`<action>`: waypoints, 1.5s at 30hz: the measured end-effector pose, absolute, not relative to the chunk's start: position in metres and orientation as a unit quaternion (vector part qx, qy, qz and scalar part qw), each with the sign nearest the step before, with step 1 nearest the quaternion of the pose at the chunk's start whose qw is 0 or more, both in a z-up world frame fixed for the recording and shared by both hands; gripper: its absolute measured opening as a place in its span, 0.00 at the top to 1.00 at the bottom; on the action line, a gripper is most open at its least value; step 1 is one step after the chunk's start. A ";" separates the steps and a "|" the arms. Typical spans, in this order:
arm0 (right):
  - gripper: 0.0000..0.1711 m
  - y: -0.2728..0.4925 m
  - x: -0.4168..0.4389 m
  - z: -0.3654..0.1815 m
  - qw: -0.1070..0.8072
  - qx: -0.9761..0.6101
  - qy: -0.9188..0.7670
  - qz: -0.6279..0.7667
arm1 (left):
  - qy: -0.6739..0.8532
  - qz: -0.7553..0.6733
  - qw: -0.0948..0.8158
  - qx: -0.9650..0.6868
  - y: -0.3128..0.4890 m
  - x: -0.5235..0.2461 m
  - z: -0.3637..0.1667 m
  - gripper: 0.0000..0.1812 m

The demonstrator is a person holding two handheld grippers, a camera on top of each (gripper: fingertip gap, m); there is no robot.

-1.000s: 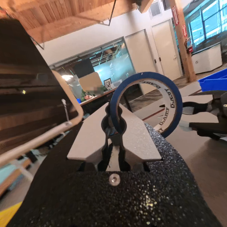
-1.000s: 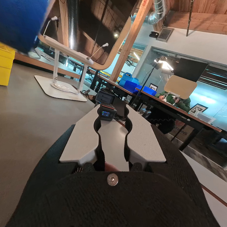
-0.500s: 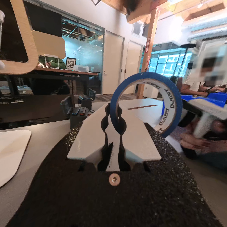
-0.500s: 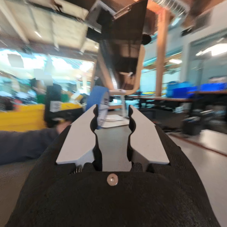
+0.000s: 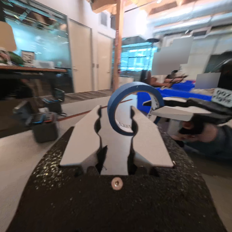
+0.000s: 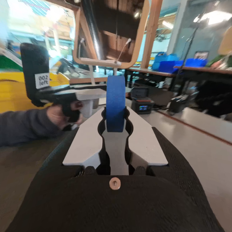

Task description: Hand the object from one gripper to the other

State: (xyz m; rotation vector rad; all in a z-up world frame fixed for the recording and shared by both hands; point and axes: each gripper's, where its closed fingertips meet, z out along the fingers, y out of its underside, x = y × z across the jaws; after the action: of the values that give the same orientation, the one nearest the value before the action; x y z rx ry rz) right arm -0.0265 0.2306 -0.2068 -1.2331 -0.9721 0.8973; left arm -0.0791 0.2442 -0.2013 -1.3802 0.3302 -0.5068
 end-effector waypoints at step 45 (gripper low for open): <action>0.85 0.223 -0.007 -0.178 0.761 -0.355 -0.542 0.040 | 0.024 -0.710 0.435 -0.553 0.227 -0.063 -0.201 0.48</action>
State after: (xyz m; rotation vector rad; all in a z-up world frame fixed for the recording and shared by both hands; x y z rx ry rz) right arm -0.0069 0.2228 -0.1784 -0.7722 -1.1791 0.0862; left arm -0.0633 0.2265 -0.2011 -1.3771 0.0602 -1.7668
